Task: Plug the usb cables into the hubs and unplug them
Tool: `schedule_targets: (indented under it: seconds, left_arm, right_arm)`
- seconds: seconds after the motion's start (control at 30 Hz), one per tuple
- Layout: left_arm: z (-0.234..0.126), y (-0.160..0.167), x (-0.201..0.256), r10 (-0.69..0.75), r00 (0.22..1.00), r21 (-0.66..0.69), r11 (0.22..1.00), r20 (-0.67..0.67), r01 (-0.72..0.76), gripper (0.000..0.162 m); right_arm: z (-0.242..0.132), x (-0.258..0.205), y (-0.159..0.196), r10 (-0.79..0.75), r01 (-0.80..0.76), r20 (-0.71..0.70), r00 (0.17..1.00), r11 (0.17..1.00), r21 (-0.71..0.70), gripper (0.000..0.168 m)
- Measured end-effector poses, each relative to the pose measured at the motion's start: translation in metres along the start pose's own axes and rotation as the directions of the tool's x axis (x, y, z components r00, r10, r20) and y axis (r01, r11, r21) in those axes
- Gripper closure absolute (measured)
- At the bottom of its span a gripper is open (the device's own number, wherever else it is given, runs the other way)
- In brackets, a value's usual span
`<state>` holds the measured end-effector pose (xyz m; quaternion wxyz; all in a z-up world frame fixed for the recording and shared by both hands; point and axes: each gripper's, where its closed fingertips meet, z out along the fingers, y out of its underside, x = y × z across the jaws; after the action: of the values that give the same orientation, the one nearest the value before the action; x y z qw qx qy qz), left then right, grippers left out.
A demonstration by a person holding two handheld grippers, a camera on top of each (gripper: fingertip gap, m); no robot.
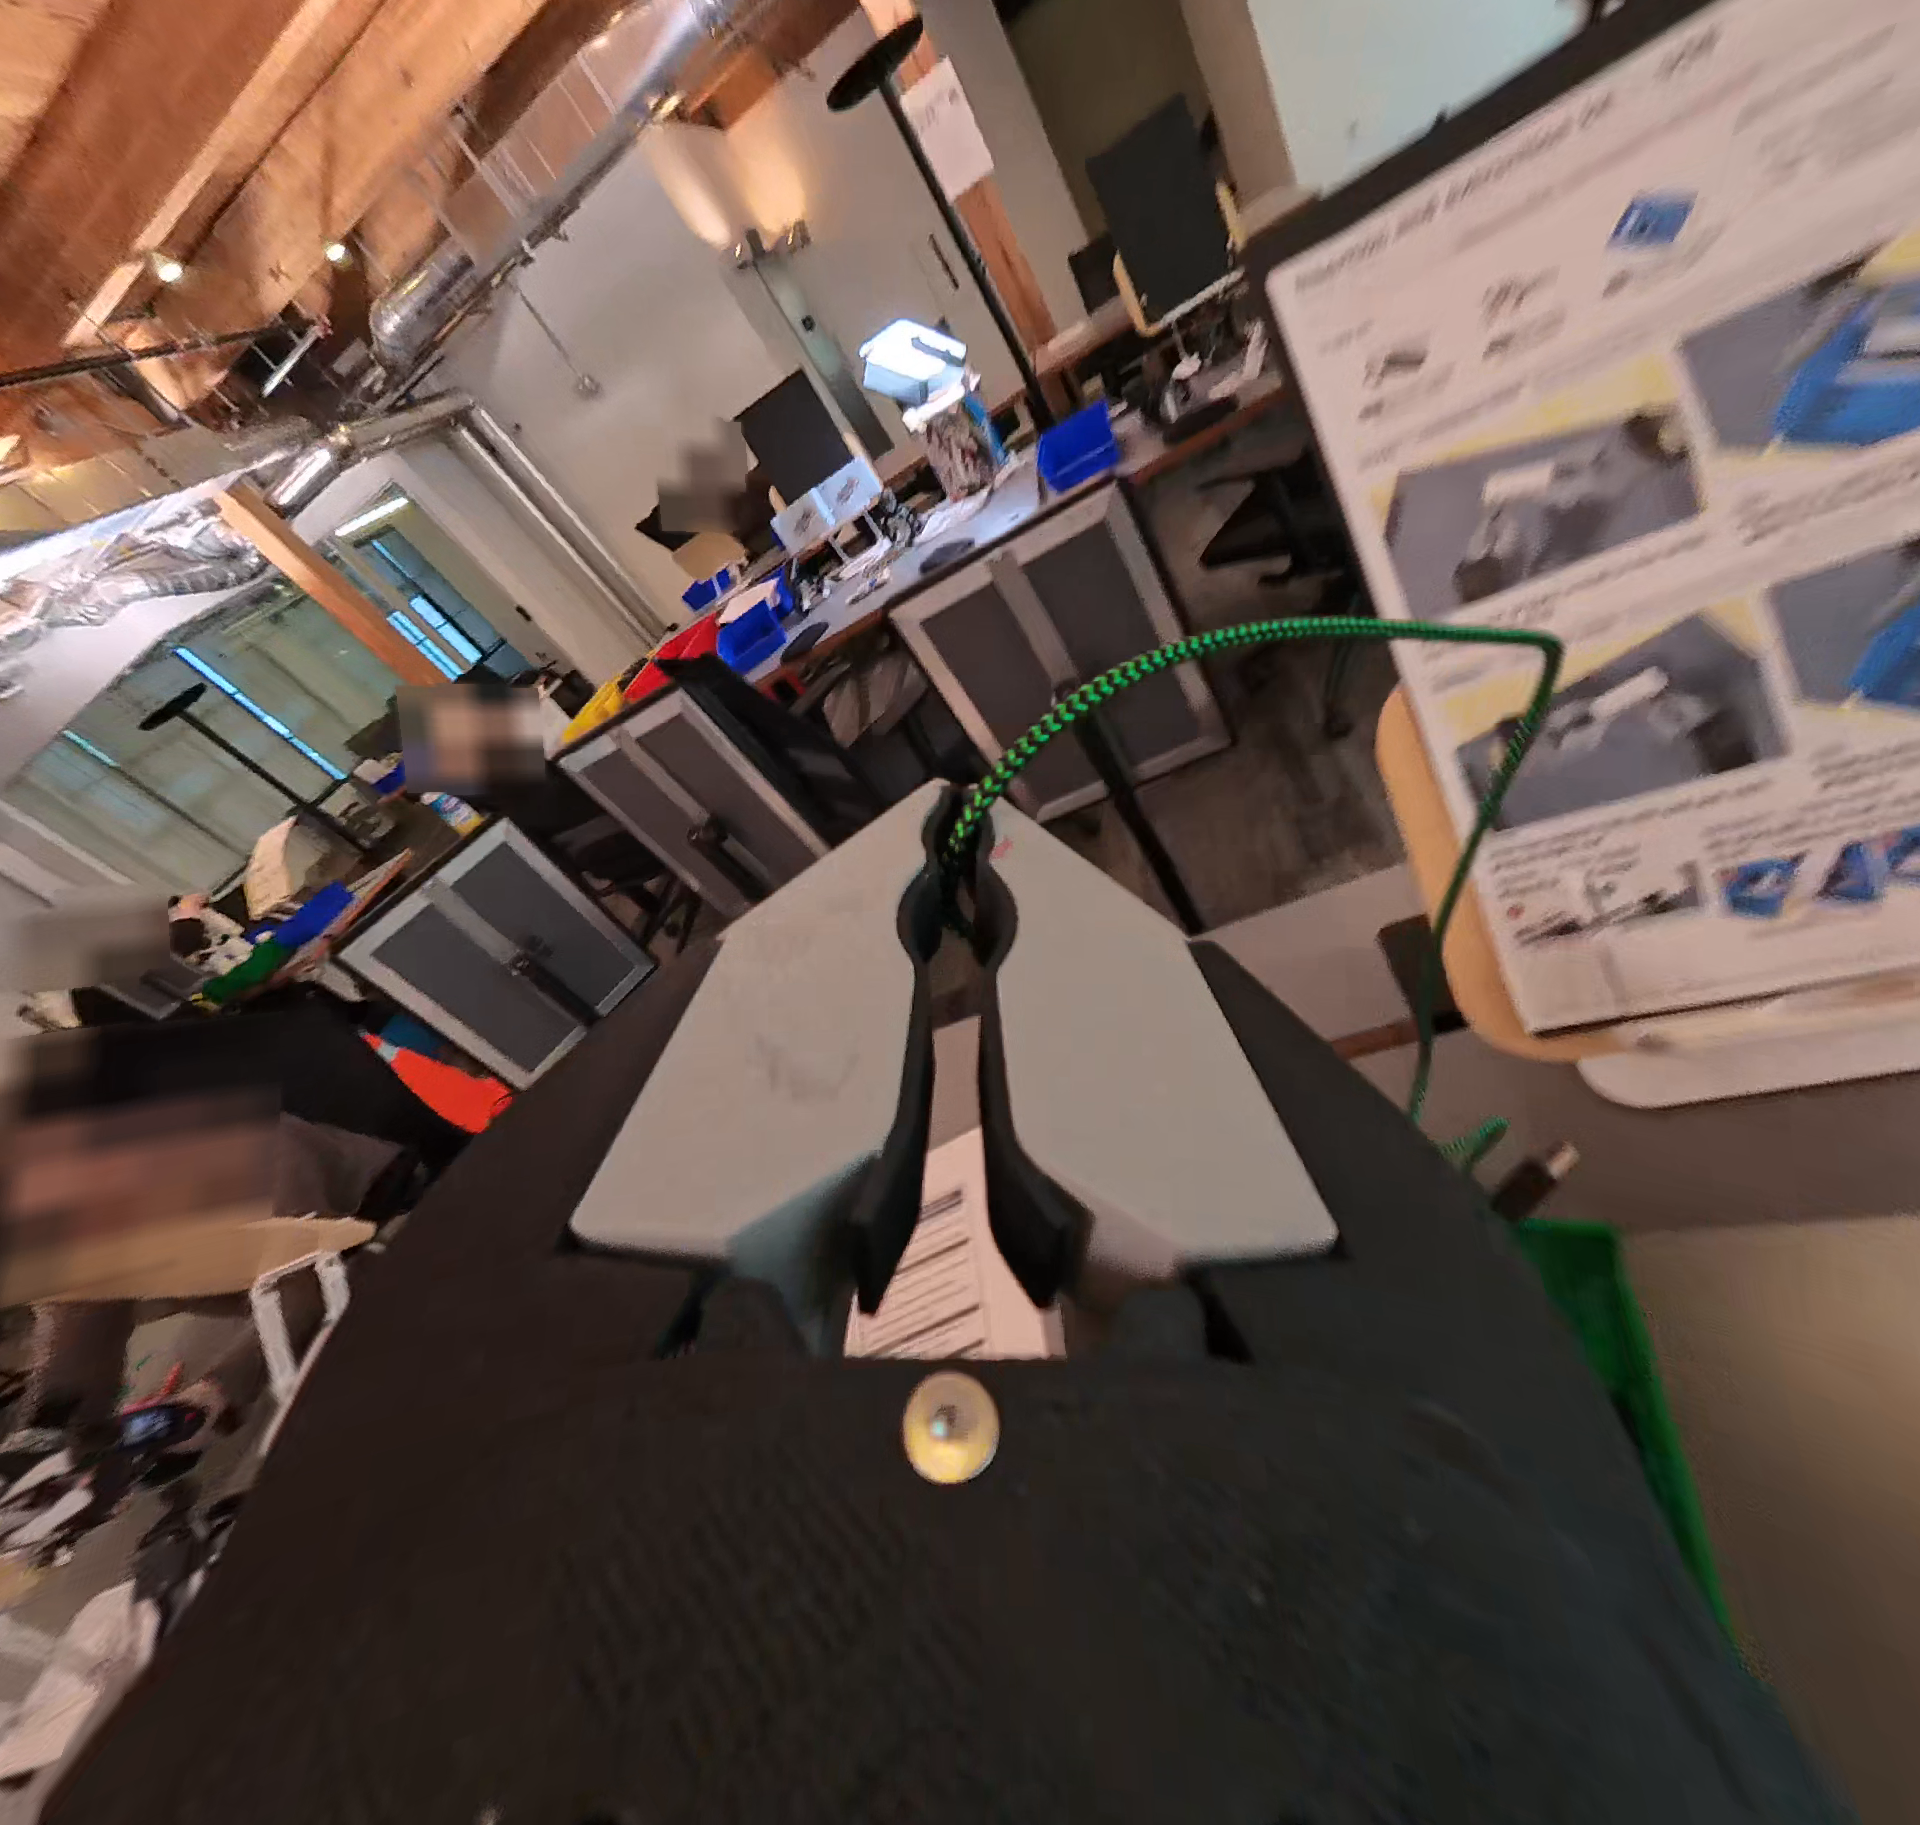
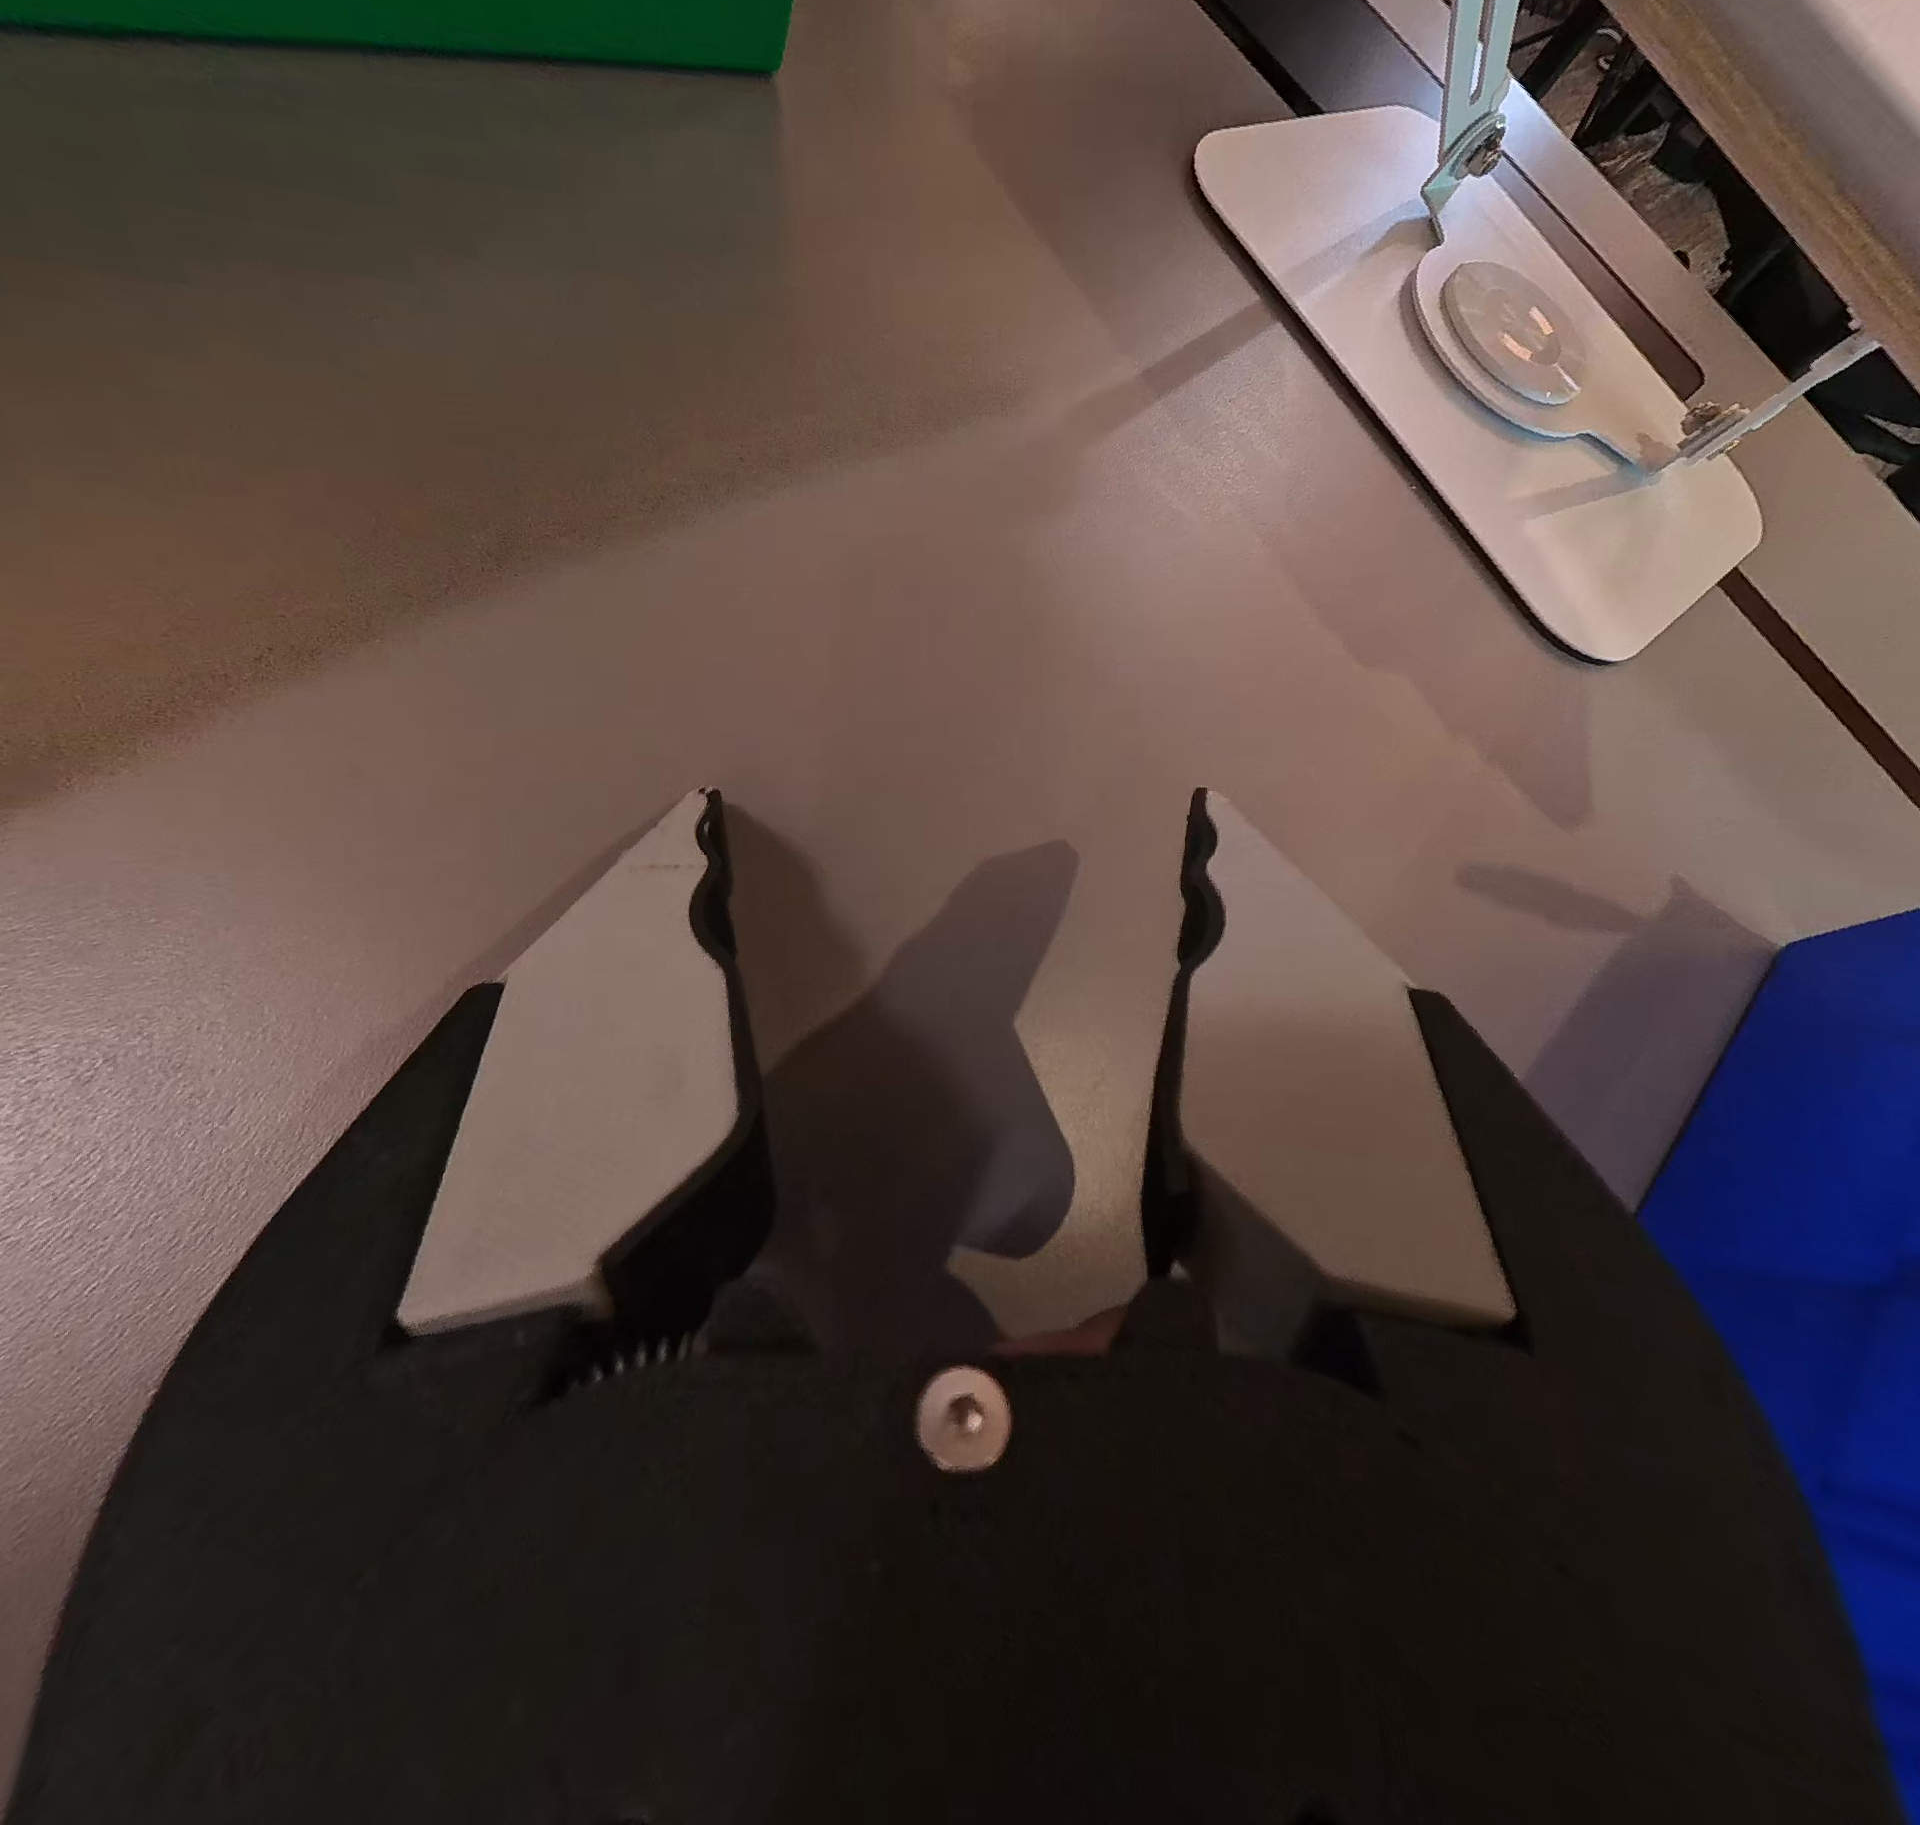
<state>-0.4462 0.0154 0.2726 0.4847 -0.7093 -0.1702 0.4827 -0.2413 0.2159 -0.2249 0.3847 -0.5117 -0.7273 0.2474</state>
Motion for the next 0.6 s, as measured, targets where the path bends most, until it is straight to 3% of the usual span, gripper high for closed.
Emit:
schedule_targets:
  seconds: [0.27, 0.6]
  left_arm:
    - [-0.038, -0.096, -0.011, -0.024, 0.998, 0.136, 0.991, 0.061, 0.016, 0.162]
    - [-0.074, -0.158, 0.024, -0.042, 0.998, 0.242, 0.969, -0.054, 0.054, 0.162]
  right_arm:
    - [-0.004, 0.003, -0.003, 0.027, -0.027, -0.008, 1.0, 0.999, 0.028, 0.083]
    - [-0.007, 0.006, -0.007, 0.068, -0.068, -0.006, 0.998, 0.996, 0.059, 0.081]
